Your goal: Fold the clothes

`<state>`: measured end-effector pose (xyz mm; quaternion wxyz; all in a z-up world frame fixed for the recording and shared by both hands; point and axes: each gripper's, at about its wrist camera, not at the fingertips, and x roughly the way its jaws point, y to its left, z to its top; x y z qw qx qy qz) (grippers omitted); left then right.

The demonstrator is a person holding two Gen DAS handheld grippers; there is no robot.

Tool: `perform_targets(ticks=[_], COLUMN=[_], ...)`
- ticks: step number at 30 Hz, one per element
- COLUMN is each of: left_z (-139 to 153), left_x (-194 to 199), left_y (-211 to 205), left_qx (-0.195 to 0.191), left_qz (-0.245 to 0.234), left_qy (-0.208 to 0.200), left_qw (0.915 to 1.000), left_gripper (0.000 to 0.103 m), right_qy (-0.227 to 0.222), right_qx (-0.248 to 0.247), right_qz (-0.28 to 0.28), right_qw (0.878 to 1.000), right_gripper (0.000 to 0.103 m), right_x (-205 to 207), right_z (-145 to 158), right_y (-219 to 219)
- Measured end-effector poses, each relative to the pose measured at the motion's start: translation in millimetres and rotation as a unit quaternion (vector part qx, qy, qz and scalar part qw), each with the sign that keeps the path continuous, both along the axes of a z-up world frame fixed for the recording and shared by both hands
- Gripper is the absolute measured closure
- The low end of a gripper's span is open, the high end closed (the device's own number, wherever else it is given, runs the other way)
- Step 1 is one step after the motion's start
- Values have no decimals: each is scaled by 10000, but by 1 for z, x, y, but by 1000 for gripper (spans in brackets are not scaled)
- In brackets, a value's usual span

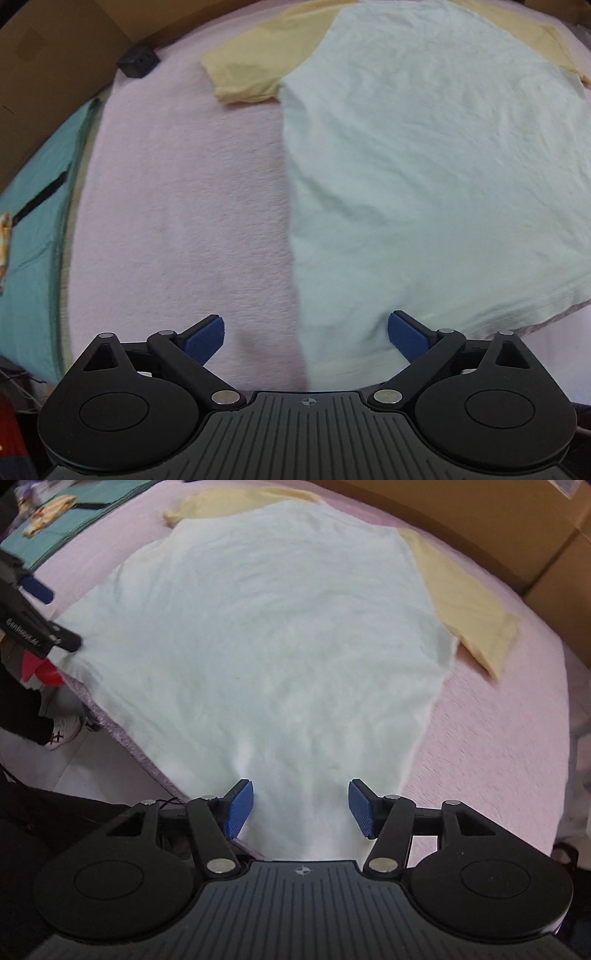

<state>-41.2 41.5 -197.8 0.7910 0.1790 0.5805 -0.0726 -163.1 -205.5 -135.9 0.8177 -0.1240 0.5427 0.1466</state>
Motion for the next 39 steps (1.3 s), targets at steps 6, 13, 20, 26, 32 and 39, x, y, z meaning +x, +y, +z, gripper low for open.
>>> perform_targets(ticks=[6,13,20,26,32,39], left_z=[17,-17,-5,22,12,-12], left_x=[13,-20,-21,-5,-7,-24], left_y=[-29,-51,4,7,-63,-108], left_qx=[-790,-202,-13,-451,-548,86], left_qz=[-45,-744,-129,166,-767,-1811], left_qy=[-29,166,207,-70,-165,8], left_qw=[9969,9969,9997,9988,9954,9834], left_gripper=[3,1,0,0,0,0], right_qy=[-45,426,523,134,194,462], right_qx=[984,531,291,731,667,550], right_qz=[-128,-36,-1172,-1181,-354,270], right_qw=[9951,9977,9913,9902,9970,9971], right_gripper=[41,41,40,39,39,39], right_x=[13,4,-14,12,32,36], right_z=[16,-14,-5,21,11,-3], right_y=[18,25,-54,-44,5,32])
